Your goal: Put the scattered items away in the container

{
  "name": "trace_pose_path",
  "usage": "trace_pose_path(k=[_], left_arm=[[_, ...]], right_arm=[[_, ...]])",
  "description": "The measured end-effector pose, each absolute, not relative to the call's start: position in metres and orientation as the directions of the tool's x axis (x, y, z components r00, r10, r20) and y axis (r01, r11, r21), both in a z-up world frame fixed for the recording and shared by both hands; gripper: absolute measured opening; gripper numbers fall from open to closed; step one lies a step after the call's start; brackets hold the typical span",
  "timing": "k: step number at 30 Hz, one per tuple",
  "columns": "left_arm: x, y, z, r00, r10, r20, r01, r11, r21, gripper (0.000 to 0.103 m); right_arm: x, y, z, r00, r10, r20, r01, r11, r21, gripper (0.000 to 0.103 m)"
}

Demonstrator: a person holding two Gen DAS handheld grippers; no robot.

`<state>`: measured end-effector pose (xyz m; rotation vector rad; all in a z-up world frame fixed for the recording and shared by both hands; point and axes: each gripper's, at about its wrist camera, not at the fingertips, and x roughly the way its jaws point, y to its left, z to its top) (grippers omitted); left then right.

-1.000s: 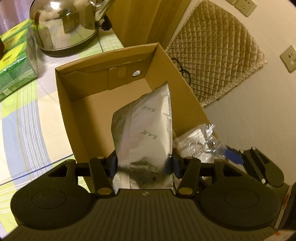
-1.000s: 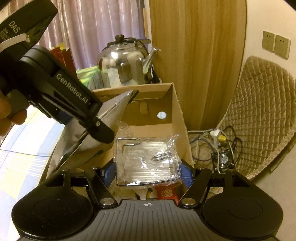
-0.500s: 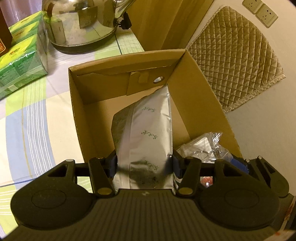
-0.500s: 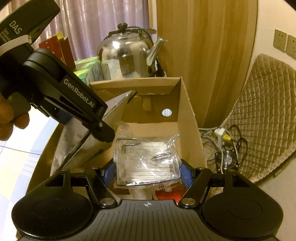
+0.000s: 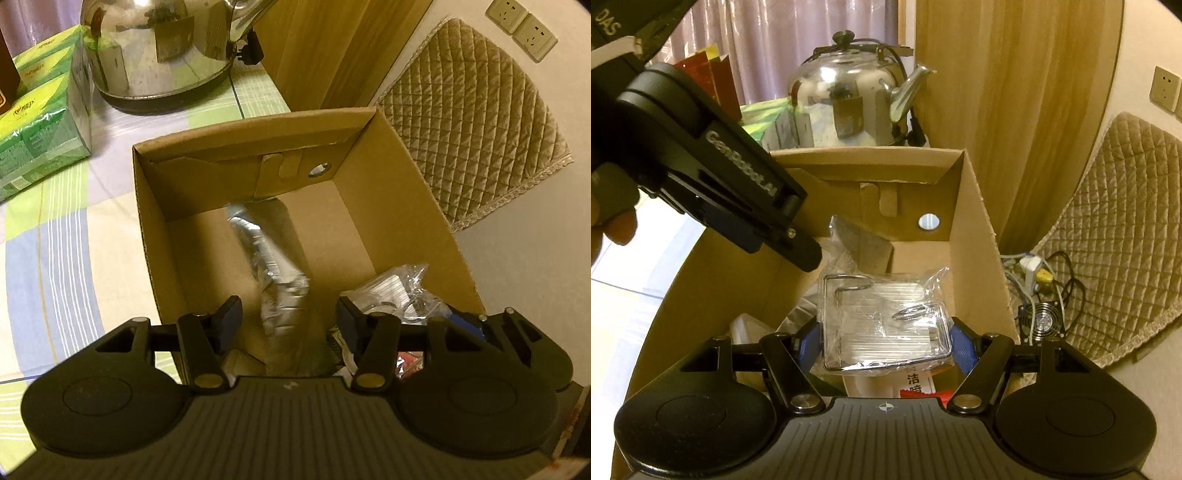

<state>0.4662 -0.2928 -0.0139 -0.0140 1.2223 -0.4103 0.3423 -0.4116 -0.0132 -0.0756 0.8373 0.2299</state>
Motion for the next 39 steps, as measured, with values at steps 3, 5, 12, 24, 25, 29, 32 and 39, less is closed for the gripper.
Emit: trace_pose_path(k=[3,5,12,24,25,29,32,39], left_arm=[[0.463,-0.288,-0.011,0.283,-0.322,-0.904,0.298,0.925,-0.236,0.052],[0.460,-0.284,-0.008,0.287,-0.329,-0.900,0.298,0.923,-0.242,0.054],[0.447,-0.271,0.001,0.298,-0.339,-0.892,0.313,0.918,-0.244,0.056],[0.392,-0.234,0.026,0.357,-0.384,-0.852,0.348,0.901,-0.261,0.067],[0.386,-0.231,0.028,0.368,-0.383,-0.847,0.355,0.900,-0.253,0.070],[0.353,-0.221,0.040,0.423,-0.378,-0.823,0.397,0.894,-0.207,0.080],[0.323,-0.214,0.047,0.459,-0.389,-0.798,0.416,0.889,-0.194,0.092],[0.262,-0.197,0.055,0.519,-0.381,-0.765,0.388,0.903,-0.187,0.102]], right_arm=[[0.342,-0.412,-0.013,0.644,0.177,-0.744,-0.234,0.972,0.029,0.067],[0.341,-0.411,-0.012,0.645,0.188,-0.741,-0.244,0.969,0.033,0.075],[0.326,-0.407,-0.004,0.657,0.171,-0.734,-0.253,0.968,-0.001,0.077],[0.253,-0.413,0.033,0.708,0.169,-0.686,-0.212,0.977,0.022,0.089],[0.246,-0.413,0.037,0.714,0.169,-0.680,-0.211,0.977,0.022,0.090],[0.218,-0.412,0.052,0.736,0.162,-0.658,-0.203,0.979,0.014,0.095],[0.196,-0.414,0.060,0.745,0.154,-0.650,-0.197,0.980,0.007,0.098],[0.157,-0.421,0.067,0.736,0.149,-0.661,-0.183,0.983,0.018,0.101]])
